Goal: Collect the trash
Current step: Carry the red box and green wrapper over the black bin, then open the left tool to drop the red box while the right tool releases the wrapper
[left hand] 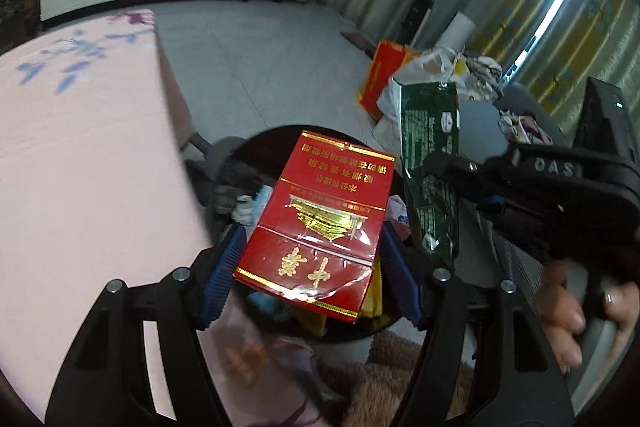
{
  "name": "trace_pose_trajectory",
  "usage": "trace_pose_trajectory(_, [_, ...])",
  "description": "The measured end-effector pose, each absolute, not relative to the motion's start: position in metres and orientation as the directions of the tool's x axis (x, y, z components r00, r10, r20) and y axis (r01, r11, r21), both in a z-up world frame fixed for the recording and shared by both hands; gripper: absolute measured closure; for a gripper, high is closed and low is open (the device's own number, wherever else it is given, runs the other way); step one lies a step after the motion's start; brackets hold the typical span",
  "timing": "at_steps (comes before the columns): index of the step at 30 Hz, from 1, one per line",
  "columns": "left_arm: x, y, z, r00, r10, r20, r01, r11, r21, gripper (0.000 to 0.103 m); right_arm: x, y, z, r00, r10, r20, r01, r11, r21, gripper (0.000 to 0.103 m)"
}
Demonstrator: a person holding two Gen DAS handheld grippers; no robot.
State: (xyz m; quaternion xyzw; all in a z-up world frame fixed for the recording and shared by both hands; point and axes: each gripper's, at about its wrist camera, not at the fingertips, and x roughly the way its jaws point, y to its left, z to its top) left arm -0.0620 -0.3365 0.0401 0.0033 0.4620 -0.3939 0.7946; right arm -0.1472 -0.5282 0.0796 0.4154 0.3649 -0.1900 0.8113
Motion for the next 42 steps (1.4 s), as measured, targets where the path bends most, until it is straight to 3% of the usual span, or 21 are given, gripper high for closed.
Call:
trace_pose_trajectory(5, [-0.049,-0.361,0.019,0.222,-0.600,-0.769,0.631,0.689,-0.356,0.034,-0.148,-0.533,0.071,0.628,0.016,-0.778,0.635,0.568,0.525,0.091])
trace_pose_trajectory(7, [-0.049,-0.369,0.014,0.217,-0.592,-0.776,0.634,0.690,-0.349,0.035,-0.148,-0.533,0.071,0.625,0.020,-0.781,0.634,0.570,0.522,0.086])
trace_pose_trajectory(9, [-0.048,-0.372,0.012,0.219,-0.592,-0.776,0.633,0.691,-0.349,0.033,-0.149,-0.532,0.073,0.625,0.011,-0.781,0.637,0.572,0.518,0.058])
trace_pose_trajectory(11, [-0.054,-0.368,0.014,0.222,-0.595,-0.772,0.634,0.690,-0.349,0.023,-0.151,-0.531,0.075,0.637,-0.002,-0.771,0.632,0.573,0.521,0.047])
trace_pose_trajectory(15, [-0.054,-0.363,0.019,0.241,-0.593,-0.768,0.633,0.696,-0.339,0.013,-0.154,-0.530,0.080,0.627,-0.051,-0.777,0.656,0.572,0.492,0.030])
trace_pose_trajectory(19, [-0.059,-0.351,0.028,0.263,-0.601,-0.754,0.624,0.702,-0.342,0.005,-0.164,-0.526,0.092,0.618,-0.131,-0.775,0.690,0.561,0.456,0.024])
trace_pose_trajectory(23, [-0.070,-0.337,0.048,0.301,-0.606,-0.737,0.644,0.699,-0.312,0.003,-0.175,-0.512,0.120,0.688,-0.173,-0.705,0.630,0.625,0.461,0.005])
trace_pose_trajectory(33, [-0.099,-0.298,0.108,0.472,-0.605,-0.641,0.628,0.741,-0.237,0.003,-0.185,-0.486,0.153,0.695,-0.294,-0.656,0.605,0.733,0.311,0.003])
trace_pose_trajectory(42, [-0.106,-0.296,0.104,0.445,-0.603,-0.662,0.618,0.742,-0.261,0.003,-0.187,-0.488,0.151,0.677,-0.317,-0.664,0.629,0.718,0.298,0.003])
